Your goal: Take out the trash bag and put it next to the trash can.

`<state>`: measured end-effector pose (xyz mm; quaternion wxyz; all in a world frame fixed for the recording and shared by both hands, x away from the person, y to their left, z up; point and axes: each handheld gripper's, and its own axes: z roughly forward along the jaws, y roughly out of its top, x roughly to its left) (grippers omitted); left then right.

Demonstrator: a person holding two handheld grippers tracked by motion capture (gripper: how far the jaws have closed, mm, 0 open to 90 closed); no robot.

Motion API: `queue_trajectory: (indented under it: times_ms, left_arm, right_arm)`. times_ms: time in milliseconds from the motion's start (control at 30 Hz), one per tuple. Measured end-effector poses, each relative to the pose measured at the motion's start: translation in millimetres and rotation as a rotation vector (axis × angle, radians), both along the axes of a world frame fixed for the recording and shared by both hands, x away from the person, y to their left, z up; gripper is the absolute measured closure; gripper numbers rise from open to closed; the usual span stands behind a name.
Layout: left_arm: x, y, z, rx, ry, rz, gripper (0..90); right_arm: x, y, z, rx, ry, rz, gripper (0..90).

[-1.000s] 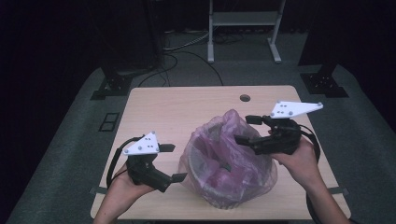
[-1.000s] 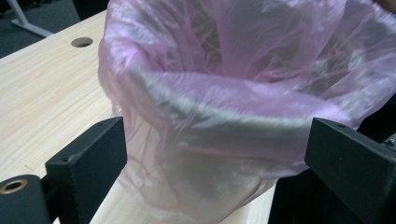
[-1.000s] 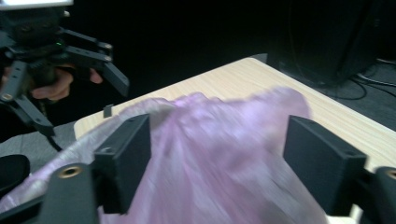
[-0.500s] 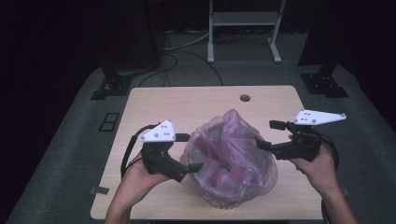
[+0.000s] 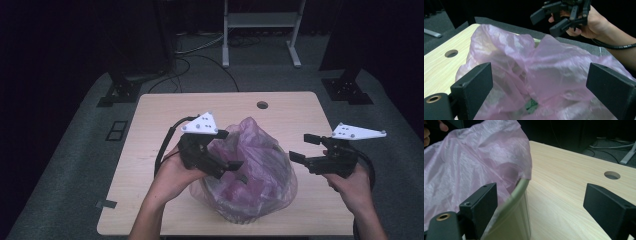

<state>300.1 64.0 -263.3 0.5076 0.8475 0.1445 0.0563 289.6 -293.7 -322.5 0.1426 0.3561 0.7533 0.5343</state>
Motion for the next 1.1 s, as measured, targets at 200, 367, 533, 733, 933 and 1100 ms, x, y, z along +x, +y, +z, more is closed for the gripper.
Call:
queue_trajectory:
  times_ms: [200, 367, 533, 733, 933, 1100]
  left_arm:
    - [10.0, -15.6, -6.5, 0.009, 0.033, -0.010, 9.1]
    - [15.7, -21.0, -12.4, 0.028, 0.076, -0.037, 37.3]
    - [13.7, -18.6, -12.5, 0.049, 0.138, -0.061, 79.4]
    - [0.3, 6.8, -5.1, 0.041, 0.132, -0.043, 87.0]
    - [-12.5, 42.3, -5.2, 0.042, 0.125, 0.017, 86.9]
    - [-17.7, 72.3, -11.9, 0.043, 0.126, 0.092, 86.8]
  right_arm:
    - [-0.7, -3.2, -6.1, -0.002, 0.002, -0.009, 11.0]
    - [-1.5, -4.3, -7.2, -0.001, -0.002, -0.010, 11.0]
    - [-1.7, -3.3, -8.2, -0.002, 0.000, -0.008, 11.0]
    - [-2.3, -2.2, -8.1, -0.004, 0.001, -0.007, 11.0]
    - [-2.4, 0.4, -7.1, -0.008, -0.003, -0.004, 11.0]
    - [-2.8, 2.0, -6.5, -0.009, -0.006, -0.003, 11.0]
